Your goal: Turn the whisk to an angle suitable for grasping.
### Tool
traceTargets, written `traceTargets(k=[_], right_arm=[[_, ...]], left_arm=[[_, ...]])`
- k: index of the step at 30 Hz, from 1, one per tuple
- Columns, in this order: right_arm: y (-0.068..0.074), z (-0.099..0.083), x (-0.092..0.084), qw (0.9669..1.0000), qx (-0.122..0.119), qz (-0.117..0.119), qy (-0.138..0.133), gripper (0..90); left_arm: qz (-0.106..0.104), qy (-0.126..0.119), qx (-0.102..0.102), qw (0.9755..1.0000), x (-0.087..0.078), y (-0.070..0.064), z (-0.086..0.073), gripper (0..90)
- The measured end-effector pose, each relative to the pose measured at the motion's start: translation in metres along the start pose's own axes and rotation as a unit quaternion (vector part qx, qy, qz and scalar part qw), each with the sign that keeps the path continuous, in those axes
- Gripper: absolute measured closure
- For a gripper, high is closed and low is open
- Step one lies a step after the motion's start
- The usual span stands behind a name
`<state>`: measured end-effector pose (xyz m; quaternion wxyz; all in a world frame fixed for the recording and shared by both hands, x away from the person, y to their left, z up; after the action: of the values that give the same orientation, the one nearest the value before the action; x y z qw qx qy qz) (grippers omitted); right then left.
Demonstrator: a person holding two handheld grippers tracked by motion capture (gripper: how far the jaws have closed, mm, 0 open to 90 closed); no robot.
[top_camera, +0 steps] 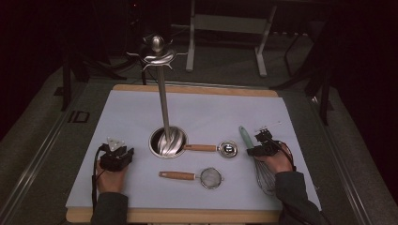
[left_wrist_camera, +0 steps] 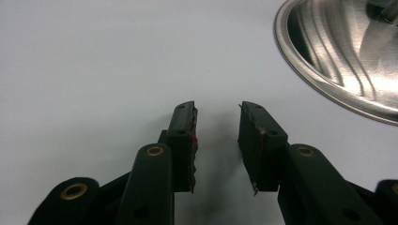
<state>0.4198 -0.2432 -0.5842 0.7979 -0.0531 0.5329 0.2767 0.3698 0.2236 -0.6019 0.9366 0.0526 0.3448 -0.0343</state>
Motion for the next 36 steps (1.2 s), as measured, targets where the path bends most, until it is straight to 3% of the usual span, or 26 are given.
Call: traceTargets(k=[3,7,9,13,27,32,36], right_arm=[[0.001,-0.003,0.0,0.9997,0.0,0.011,0.021,61.1],[0.0,-0.002,0.001,0.9992,-0.008,-0.014,0.036,68.2],[0.001,-0.001,0.001,0.9992,0.007,-0.018,0.036,68.7],[0.001,0.001,0.001,0.9995,0.022,-0.015,0.017,69.0],[0.013,0.008,-0.01,0.9997,0.002,0.002,-0.023,69.1],[0.016,0.014,-0.015,0.9985,0.011,0.012,-0.053,69.1],[0.019,0.016,-0.018,0.9981,0.007,0.017,-0.059,69.1]], left_arm=[[0.001,0.0,0.0,1.0,0.0,0.0,0.0,66.7],[0.002,0.0,0.002,1.0,0.0,0.0,0.0,66.6],[0.002,0.0,0.002,1.0,0.0,0.0,0.0,66.5],[0.002,-0.001,0.002,1.0,0.0,0.0,0.0,66.5],[0.003,-0.001,0.004,1.0,-0.001,0.0,0.0,66.9],[0.002,-0.004,0.0,1.0,-0.001,0.001,0.0,66.0],[0.002,-0.005,-0.003,1.0,-0.001,0.001,0.0,65.9]])
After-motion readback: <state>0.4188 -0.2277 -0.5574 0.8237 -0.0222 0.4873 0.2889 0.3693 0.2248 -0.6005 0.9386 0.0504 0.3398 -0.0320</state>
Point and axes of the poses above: each handheld gripper's, and its own axes: x roughly forward along the jaws, z roughly out of its top, y roughly to its left, the point moved 9 cm from there along x, roughly forward along the jaws, and after that the axes turned 7 degrees about z, right-handed, at the moved point
